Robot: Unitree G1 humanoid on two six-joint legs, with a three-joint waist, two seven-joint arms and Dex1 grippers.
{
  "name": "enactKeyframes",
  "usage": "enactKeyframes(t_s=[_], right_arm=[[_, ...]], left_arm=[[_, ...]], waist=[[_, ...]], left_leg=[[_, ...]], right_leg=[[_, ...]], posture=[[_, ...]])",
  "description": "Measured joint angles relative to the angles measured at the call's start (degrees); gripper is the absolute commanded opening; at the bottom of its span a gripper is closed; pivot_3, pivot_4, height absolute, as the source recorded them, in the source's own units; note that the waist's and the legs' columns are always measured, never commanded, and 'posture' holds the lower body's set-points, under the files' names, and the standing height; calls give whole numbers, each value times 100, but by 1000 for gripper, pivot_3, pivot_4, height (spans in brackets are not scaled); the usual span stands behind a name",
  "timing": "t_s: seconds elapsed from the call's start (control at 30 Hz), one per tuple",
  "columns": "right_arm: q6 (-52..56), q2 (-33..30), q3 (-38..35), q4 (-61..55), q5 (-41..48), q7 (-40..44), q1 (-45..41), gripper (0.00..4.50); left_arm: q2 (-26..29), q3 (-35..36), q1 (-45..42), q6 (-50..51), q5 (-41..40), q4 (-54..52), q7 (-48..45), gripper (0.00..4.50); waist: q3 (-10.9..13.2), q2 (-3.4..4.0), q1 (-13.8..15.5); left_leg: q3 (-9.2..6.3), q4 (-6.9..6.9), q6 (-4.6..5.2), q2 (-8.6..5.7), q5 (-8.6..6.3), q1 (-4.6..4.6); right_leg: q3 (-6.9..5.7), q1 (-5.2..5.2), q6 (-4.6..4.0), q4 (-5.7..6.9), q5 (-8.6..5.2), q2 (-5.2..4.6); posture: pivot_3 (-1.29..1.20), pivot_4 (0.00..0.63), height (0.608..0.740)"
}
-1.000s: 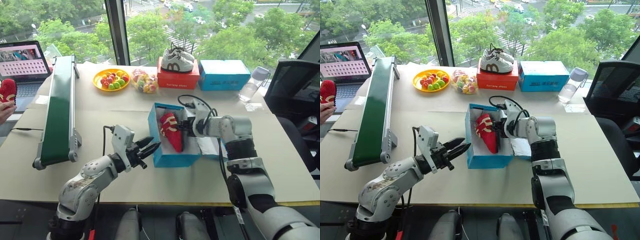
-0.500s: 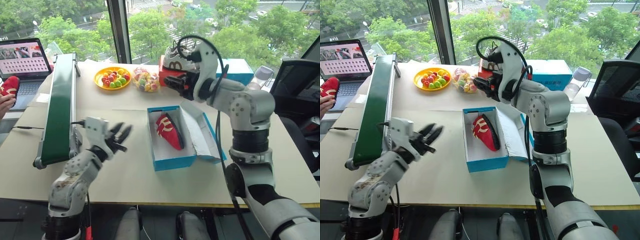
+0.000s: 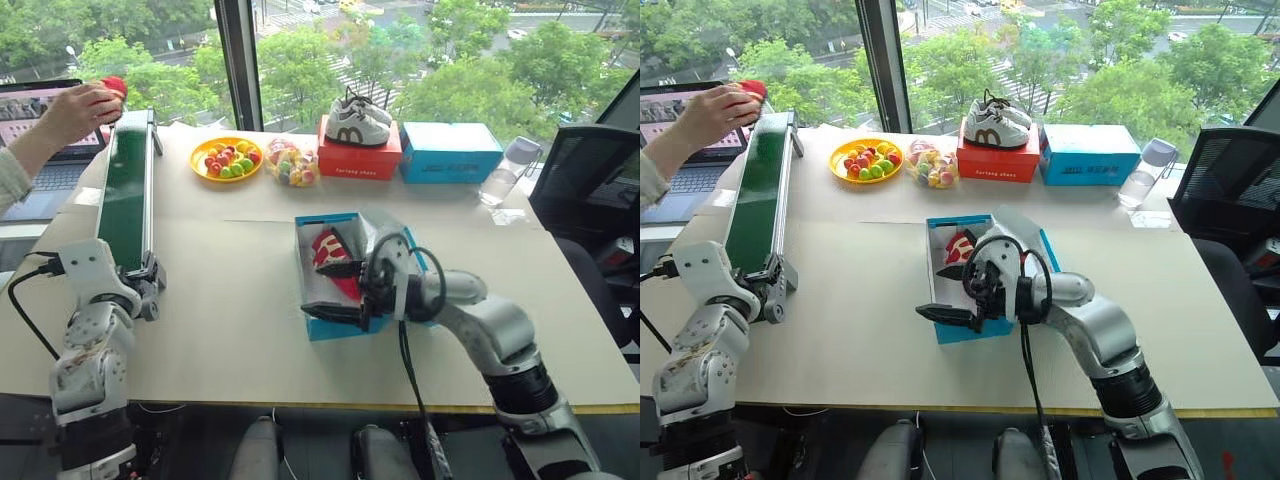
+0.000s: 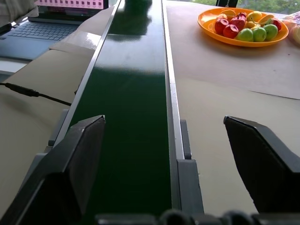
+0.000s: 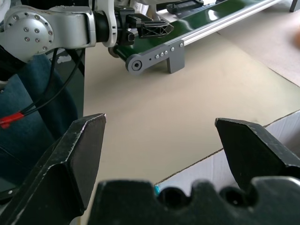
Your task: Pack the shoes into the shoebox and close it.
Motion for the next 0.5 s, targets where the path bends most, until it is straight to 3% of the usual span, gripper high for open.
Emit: enactKeyframes(t_s=[0.5], right_arm=[[-283, 206, 15, 63, -232, -406, 211, 4500]], left_arm=[[170, 44, -72, 275, 65, 418, -14, 4484]], waist=[[0, -1, 22]], left_leg=[[1, -4, -1, -3, 1, -2]], right_leg=[[3, 3, -19, -2, 7, 0]], posture=[[0, 150, 736]])
